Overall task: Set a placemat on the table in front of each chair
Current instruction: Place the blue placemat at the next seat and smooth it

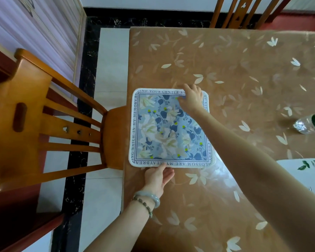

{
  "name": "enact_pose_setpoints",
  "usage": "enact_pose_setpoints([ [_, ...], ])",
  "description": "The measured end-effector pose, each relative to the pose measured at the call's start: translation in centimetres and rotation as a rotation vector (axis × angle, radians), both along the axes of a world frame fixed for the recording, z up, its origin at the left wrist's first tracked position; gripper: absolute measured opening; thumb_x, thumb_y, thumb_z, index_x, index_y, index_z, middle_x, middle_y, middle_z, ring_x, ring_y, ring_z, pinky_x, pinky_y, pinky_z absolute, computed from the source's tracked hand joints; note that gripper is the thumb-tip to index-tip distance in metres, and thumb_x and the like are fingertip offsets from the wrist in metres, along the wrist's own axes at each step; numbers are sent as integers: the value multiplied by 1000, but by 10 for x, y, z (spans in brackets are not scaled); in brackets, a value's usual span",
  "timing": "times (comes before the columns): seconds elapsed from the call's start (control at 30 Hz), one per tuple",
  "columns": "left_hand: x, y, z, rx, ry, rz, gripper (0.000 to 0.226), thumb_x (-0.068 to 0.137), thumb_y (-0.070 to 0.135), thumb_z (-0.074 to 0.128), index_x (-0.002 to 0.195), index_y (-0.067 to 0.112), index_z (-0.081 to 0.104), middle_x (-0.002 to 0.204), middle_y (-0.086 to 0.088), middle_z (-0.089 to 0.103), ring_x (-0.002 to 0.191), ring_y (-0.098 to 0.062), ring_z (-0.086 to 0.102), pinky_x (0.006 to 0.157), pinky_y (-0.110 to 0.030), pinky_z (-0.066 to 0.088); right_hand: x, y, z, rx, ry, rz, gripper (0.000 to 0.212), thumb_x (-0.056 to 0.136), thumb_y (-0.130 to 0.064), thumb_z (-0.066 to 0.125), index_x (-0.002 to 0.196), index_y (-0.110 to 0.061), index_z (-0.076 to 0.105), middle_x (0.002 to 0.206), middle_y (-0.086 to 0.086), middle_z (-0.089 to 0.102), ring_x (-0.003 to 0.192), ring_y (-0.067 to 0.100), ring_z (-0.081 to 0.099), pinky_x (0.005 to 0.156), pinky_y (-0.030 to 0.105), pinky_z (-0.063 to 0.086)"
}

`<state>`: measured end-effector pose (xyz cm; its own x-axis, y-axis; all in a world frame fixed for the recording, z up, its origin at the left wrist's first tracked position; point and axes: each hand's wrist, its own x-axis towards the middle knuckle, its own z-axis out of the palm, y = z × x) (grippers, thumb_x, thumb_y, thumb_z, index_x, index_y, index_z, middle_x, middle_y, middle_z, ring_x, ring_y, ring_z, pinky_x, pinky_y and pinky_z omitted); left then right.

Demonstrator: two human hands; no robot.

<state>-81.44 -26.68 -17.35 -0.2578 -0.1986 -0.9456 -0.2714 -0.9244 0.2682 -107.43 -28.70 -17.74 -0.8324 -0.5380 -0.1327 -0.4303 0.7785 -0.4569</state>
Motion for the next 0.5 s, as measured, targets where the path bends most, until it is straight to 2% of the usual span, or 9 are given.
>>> enact_pose_setpoints([
  [0.07,6,-5,3,27,22,-155,19,94,13,62,96,-6,61,85,-20,68,76,-29,67,78,-42,60,3,19,-5,-48,-23,-95,42,87,-9,53,128,-15,55,131,14,50,125,34,38,105,39,27],
  [0.13,9,-9,8,-41,72,-355,27,96,22,60,101,-5,61,91,-20,70,81,-29,68,77,-40,61,7,41,-8,-96,-72,-213,40,87,-9,51,127,-13,56,131,16,49,124,35,39,104,40,30],
  [0.17,9,-12,11,-139,104,-451,29,96,25,58,102,-3,63,96,-19,70,84,-28,68,77,-37,60,9,53,-9,-136,-114,-281,39,88,-8,49,126,-13,56,130,17,48,124,34,38,104,40,31],
  [0.23,3,-28,13,-484,142,-642,27,97,28,55,102,3,64,101,-15,68,89,-22,67,81,-30,58,16,77,-9,-221,-184,-409,38,88,-6,47,124,-11,56,126,17,49,124,32,39,105,37,31],
  [0.3,-7,-56,14,-874,59,-759,25,98,28,53,111,9,64,108,-4,66,95,-14,63,85,-25,54,25,100,-11,-244,-217,-495,38,85,-5,45,122,-6,56,122,16,53,124,31,42,105,37,34],
  [0.37,-17,-86,11,-1098,-67,-781,30,98,26,53,124,10,60,123,-2,60,109,-16,59,93,-29,50,33,119,-16,-183,-269,-548,36,86,-9,45,119,-3,56,117,14,59,119,31,48,99,38,40],
  [0.43,-24,-108,3,-1191,-199,-815,34,98,23,53,129,7,58,132,-9,54,121,-24,52,102,-37,45,37,131,-22,-113,-348,-571,30,89,-15,50,115,-3,59,112,13,65,106,31,58,88,39,48],
  [0.5,-28,-120,-5,-1182,-280,-834,34,99,20,53,128,2,58,135,-15,50,124,-30,49,105,-40,42,39,134,-27,-102,-395,-574,26,89,-18,55,111,-5,62,109,11,68,97,31,63,85,45,53],
])
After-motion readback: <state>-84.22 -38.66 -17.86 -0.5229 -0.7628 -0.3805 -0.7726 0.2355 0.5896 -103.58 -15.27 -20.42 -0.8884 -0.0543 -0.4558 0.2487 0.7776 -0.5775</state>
